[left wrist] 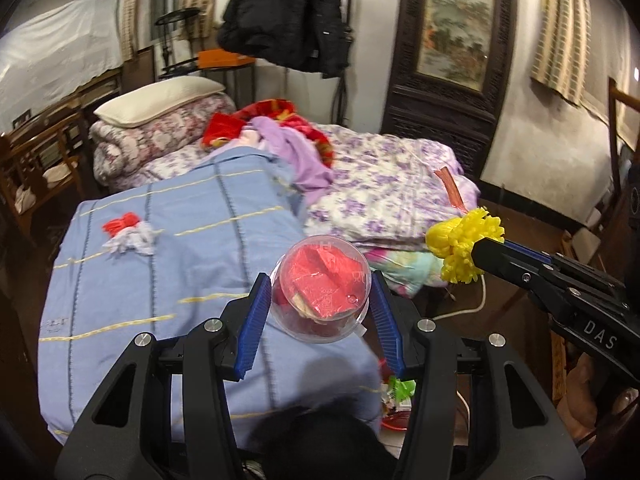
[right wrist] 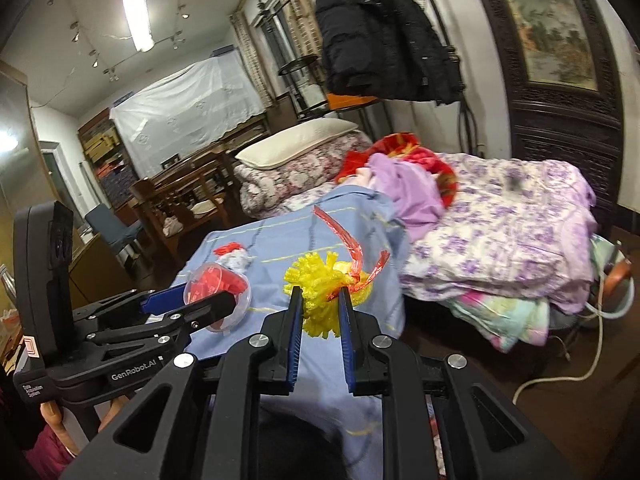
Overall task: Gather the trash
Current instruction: 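Carry the cup and pompom to the red wastebasket and release both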
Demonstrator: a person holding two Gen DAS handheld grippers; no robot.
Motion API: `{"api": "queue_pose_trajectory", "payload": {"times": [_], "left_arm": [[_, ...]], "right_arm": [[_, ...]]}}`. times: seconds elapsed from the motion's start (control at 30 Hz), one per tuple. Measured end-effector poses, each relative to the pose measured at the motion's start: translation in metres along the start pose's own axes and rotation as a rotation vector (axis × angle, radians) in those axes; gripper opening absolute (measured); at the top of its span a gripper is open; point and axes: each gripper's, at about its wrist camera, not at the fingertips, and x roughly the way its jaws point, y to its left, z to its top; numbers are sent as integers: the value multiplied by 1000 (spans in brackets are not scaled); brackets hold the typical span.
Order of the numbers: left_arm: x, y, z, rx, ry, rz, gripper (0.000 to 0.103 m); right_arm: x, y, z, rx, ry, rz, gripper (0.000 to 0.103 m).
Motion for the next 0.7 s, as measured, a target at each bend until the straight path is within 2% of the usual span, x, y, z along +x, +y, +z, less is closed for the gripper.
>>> {"api": "queue_pose_trajectory", "payload": {"times": [0.23,0.4,0.7], "left_arm": [[19,-51,-12,85,51,-49,50],[36,-78,-20,132,84,-84,50],[74,-108,-33,183,167,-127,50]], "right_arm": [[-20,-44,-26,33,19,-83,18],[-20,-82,-53,85,64,-133,18],[19,-150,-124,217,240,-196,18]]}}
